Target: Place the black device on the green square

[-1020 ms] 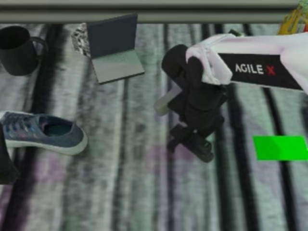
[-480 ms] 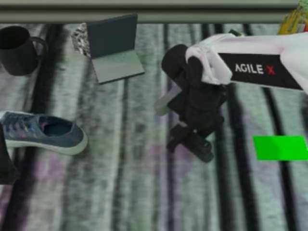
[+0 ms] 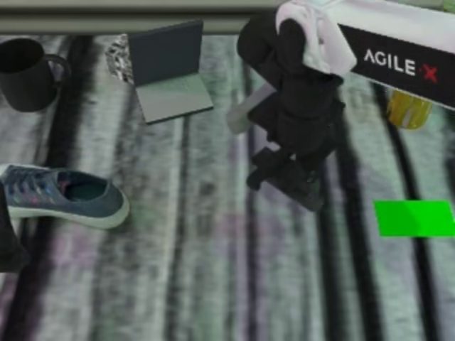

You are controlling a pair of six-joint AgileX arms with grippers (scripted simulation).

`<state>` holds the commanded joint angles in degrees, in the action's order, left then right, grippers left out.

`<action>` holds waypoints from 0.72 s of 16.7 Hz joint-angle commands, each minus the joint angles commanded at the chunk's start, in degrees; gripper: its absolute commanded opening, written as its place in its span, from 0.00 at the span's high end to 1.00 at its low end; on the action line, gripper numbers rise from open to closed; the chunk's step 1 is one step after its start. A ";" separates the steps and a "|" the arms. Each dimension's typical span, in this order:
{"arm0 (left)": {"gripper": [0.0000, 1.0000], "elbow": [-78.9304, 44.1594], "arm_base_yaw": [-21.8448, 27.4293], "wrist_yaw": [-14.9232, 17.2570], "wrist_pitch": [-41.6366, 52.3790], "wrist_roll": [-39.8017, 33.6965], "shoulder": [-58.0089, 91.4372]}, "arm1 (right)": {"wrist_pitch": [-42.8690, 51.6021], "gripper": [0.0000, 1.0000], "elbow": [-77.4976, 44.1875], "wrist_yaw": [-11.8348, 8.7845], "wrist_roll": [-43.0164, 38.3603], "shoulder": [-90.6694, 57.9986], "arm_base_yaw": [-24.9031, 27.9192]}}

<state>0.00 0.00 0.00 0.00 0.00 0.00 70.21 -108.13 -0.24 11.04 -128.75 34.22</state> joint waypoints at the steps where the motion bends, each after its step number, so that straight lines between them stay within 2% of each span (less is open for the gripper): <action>1: 0.00 0.00 0.00 0.00 0.00 0.00 0.00 | 1.59 1.00 -1.25 0.00 0.02 0.63 0.01; 8: 0.00 0.00 0.00 0.00 0.00 0.00 0.00 | 2.80 1.00 -2.17 -0.06 0.72 1.30 -0.47; 12: 0.00 0.00 0.00 0.00 0.00 0.00 0.00 | 2.18 1.00 0.43 -0.50 9.33 3.44 -3.67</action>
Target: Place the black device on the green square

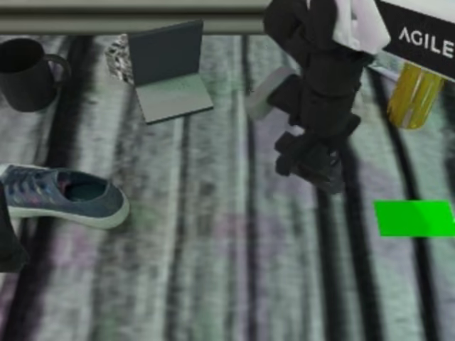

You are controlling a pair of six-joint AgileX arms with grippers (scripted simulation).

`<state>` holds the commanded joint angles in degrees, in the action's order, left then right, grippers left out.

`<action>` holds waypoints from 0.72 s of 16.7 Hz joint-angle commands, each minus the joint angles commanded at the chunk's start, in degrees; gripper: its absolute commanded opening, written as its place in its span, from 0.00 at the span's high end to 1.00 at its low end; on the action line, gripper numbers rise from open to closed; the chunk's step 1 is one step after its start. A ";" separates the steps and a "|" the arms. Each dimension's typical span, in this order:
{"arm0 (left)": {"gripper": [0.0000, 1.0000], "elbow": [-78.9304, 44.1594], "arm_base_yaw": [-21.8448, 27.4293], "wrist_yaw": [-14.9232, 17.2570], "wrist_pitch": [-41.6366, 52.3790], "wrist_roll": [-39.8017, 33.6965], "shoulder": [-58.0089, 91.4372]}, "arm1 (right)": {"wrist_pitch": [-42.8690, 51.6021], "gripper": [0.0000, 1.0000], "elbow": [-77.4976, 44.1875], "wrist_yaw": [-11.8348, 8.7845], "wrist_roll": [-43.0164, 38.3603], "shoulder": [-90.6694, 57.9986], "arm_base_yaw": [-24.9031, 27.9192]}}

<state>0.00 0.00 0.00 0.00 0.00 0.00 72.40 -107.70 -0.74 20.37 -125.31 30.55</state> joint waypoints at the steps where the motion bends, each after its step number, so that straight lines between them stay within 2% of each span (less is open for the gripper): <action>1: 0.00 0.00 0.00 0.00 0.00 0.00 0.00 | -0.28 1.00 1.18 -0.16 3.54 0.93 -1.32; 9: 0.00 0.00 0.00 0.00 0.00 0.00 0.00 | -3.34 1.00 14.93 -1.59 43.14 11.13 -14.87; 12: 0.00 0.00 0.00 0.00 0.00 0.00 0.00 | -4.84 1.00 19.56 -2.11 54.68 15.17 -19.42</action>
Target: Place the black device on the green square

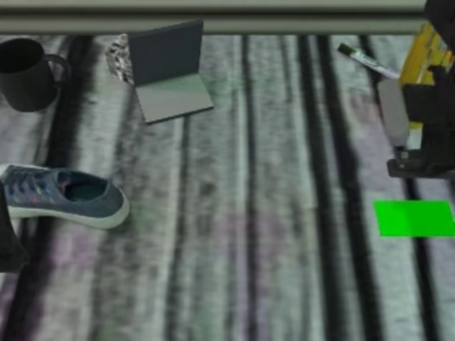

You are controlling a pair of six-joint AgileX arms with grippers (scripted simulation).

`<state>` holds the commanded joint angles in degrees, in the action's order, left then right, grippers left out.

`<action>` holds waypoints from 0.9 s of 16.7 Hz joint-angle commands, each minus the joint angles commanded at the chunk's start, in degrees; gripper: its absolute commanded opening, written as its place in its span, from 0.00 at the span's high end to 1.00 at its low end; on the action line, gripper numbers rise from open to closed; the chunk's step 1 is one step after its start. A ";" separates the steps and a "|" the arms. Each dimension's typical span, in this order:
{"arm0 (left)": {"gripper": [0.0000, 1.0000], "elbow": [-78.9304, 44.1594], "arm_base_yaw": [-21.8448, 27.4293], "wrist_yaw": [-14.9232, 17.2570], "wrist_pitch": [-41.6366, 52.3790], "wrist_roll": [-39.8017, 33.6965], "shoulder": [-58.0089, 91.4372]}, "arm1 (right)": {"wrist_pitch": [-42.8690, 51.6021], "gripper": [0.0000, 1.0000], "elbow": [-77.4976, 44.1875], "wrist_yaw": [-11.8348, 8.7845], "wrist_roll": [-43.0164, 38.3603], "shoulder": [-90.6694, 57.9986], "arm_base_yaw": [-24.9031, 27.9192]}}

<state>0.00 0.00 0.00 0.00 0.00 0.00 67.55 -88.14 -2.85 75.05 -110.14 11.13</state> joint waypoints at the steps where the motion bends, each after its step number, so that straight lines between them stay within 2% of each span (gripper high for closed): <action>1: 0.00 0.00 0.00 0.00 0.00 0.00 0.00 | -0.50 1.00 1.24 -0.15 2.62 1.20 -1.19; 4: 0.00 0.00 0.00 0.00 0.00 0.00 0.00 | -1.54 1.00 3.51 -0.45 6.83 3.53 -3.29; 10: 0.00 0.00 0.00 0.00 0.00 0.00 0.00 | -2.40 1.00 4.12 -0.42 6.85 3.14 -3.03; 15: 0.00 0.00 0.00 0.00 0.00 0.00 0.00 | -13.21 1.00 11.01 -0.38 6.25 -0.45 -2.75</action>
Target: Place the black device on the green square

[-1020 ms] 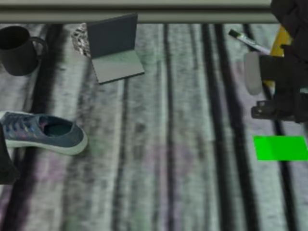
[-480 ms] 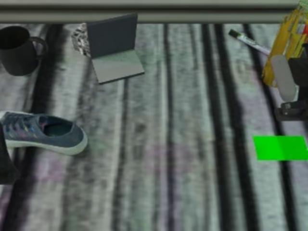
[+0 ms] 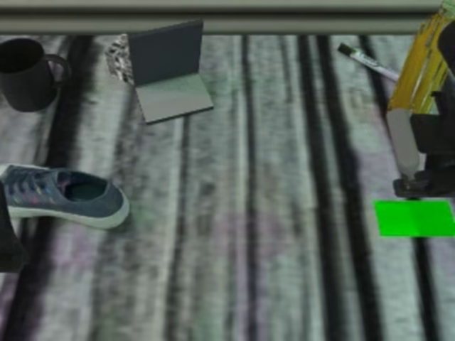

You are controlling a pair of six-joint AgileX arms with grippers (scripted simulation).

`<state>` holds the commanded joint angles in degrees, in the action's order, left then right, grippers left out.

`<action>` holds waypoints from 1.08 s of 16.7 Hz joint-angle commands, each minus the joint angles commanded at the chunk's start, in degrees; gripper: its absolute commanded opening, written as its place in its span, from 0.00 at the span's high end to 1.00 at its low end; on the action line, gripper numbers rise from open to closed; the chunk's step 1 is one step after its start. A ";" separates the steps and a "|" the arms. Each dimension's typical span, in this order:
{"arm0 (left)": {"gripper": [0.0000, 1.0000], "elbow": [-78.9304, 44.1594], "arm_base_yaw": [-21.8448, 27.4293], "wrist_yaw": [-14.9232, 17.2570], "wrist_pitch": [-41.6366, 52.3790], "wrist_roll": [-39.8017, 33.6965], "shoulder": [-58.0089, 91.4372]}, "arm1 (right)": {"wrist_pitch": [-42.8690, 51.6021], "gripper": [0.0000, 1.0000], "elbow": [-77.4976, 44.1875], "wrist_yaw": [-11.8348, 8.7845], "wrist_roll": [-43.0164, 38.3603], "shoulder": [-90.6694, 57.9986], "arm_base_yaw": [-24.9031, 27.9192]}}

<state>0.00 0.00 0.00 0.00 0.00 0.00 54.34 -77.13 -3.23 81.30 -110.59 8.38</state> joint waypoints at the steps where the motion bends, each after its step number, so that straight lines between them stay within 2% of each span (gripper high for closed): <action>1: 0.00 0.00 0.00 0.00 0.00 0.00 0.00 | -2.71 1.00 1.68 0.03 -0.14 -0.90 0.07; 4: 0.00 0.00 0.00 0.00 0.00 0.00 0.00 | -8.59 1.00 5.47 0.02 -0.32 -3.02 0.30; 9: 0.00 0.00 0.00 0.00 0.00 0.00 0.00 | -9.56 1.00 6.19 0.00 -0.33 -3.43 0.35; 18: 0.00 0.00 0.00 0.00 0.00 0.00 0.00 | -9.56 0.32 6.19 0.00 -0.33 -3.43 0.35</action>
<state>0.00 0.00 0.00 0.00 0.00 0.00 44.78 -70.95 -3.23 80.96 -114.03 8.73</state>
